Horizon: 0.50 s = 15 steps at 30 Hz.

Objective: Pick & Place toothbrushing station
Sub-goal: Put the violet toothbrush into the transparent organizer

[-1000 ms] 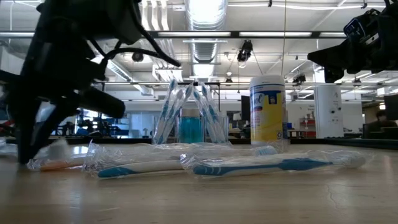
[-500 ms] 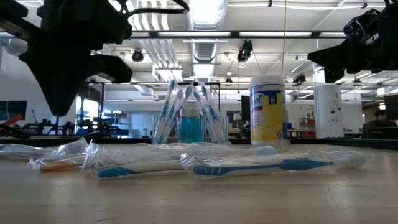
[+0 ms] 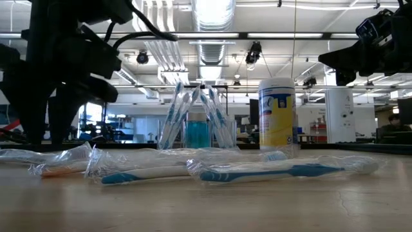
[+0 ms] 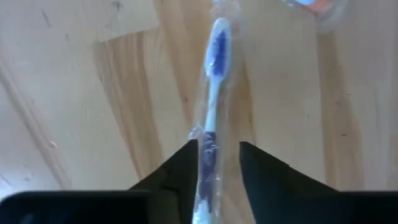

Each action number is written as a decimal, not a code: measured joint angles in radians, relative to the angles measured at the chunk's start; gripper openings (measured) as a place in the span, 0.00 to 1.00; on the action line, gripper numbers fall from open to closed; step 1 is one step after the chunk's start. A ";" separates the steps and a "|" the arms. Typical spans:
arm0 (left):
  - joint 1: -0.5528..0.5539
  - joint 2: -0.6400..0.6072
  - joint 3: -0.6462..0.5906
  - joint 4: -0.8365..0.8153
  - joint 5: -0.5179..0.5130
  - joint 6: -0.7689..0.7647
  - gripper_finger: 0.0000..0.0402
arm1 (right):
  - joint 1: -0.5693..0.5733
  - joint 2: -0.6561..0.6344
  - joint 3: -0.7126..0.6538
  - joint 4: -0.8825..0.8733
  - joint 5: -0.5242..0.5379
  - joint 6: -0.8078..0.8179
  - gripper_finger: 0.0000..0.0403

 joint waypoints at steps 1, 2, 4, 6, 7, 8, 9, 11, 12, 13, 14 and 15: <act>0.000 0.003 -0.001 0.001 -0.011 0.004 0.33 | 0.000 0.000 0.000 0.000 0.000 -0.004 0.02; 0.000 0.008 -0.003 0.004 -0.024 0.014 0.35 | 0.000 0.000 0.000 0.000 0.000 -0.007 0.02; 0.000 0.018 -0.012 0.011 -0.053 0.023 0.39 | 0.000 0.000 0.000 0.000 0.002 -0.008 0.02; 0.000 0.023 -0.025 0.036 -0.058 0.023 0.41 | 0.000 0.000 0.000 0.000 0.002 -0.009 0.02; 0.000 0.026 -0.035 0.054 -0.058 0.023 0.42 | 0.000 0.000 0.000 0.000 0.002 -0.009 0.02; 0.000 0.027 -0.046 0.070 -0.056 0.023 0.42 | 0.000 0.000 0.000 0.000 0.002 -0.008 0.02; 0.000 0.029 -0.058 0.082 -0.051 0.023 0.42 | 0.000 0.000 0.000 0.000 0.001 -0.008 0.02; 0.000 0.030 -0.080 0.104 -0.027 0.018 0.42 | 0.000 0.000 0.000 0.000 0.002 -0.008 0.02; 0.000 0.029 -0.086 0.113 -0.022 0.018 0.42 | 0.000 0.000 0.000 0.000 0.001 -0.005 0.02; 0.000 0.027 -0.094 0.120 -0.018 0.018 0.42 | 0.000 0.000 0.000 0.000 0.001 -0.002 0.02; 0.000 0.026 -0.099 0.124 -0.016 0.018 0.42 | 0.000 0.000 0.000 0.000 0.001 0.000 0.02; 0.000 0.025 -0.105 0.131 -0.015 0.015 0.42 | 0.000 0.000 0.000 0.000 0.001 0.000 0.02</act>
